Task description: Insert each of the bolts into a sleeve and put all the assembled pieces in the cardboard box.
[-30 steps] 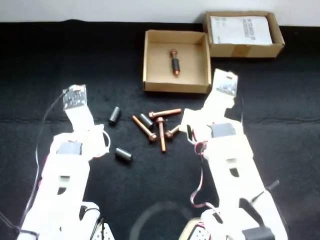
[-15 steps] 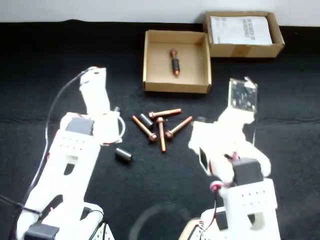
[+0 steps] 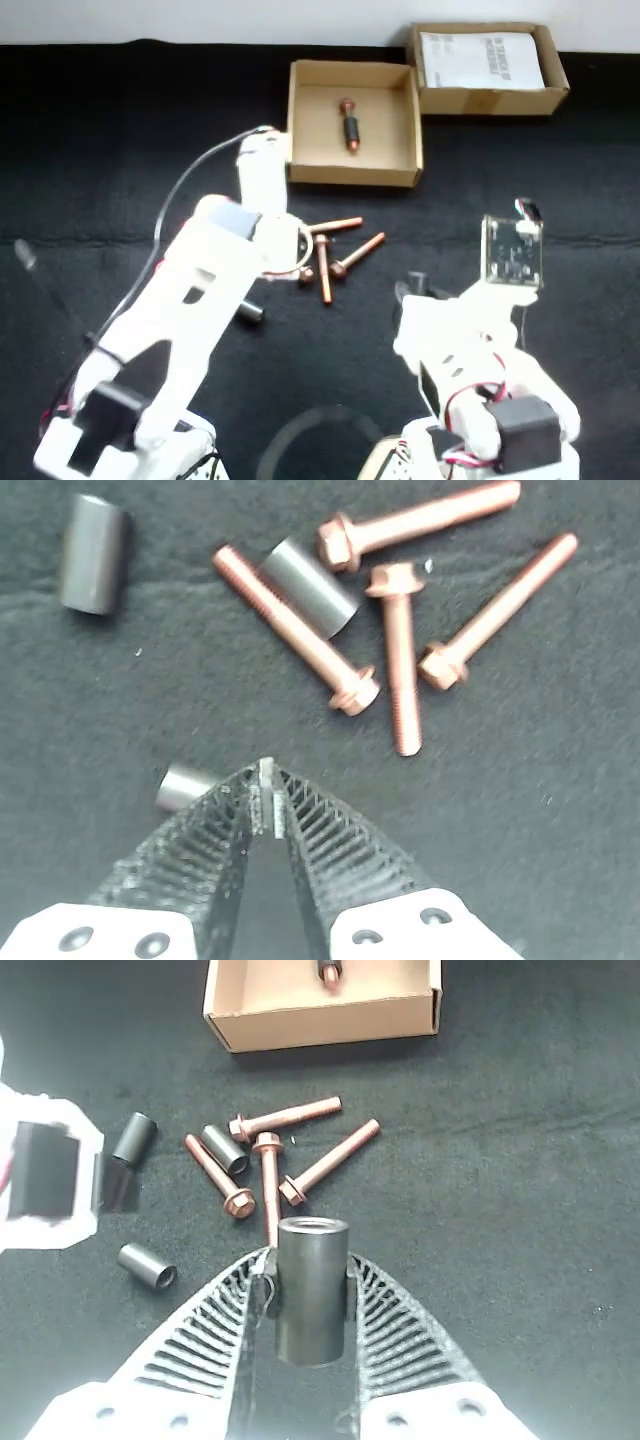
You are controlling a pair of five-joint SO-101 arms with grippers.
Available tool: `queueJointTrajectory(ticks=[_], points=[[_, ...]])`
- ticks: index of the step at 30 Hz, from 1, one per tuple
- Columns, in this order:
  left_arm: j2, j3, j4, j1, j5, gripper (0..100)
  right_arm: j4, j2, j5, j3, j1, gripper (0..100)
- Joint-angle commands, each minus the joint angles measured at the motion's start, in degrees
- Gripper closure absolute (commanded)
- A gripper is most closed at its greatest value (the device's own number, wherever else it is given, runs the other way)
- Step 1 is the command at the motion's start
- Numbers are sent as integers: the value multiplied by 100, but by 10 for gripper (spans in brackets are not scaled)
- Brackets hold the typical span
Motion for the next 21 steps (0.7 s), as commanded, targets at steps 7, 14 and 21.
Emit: queueJointTrajectory(ticks=[7, 14, 21], points=[[1209, -1218, 26, 391, 149, 990, 347, -567, 290, -110, 57, 992], [2114, -2018, 35, 681, 440, 989, 462, -585, 290, -101, 57, 992], [3081, -2835, 264, 734, 448, 963, 462, -576, 290, -101, 57, 992]])
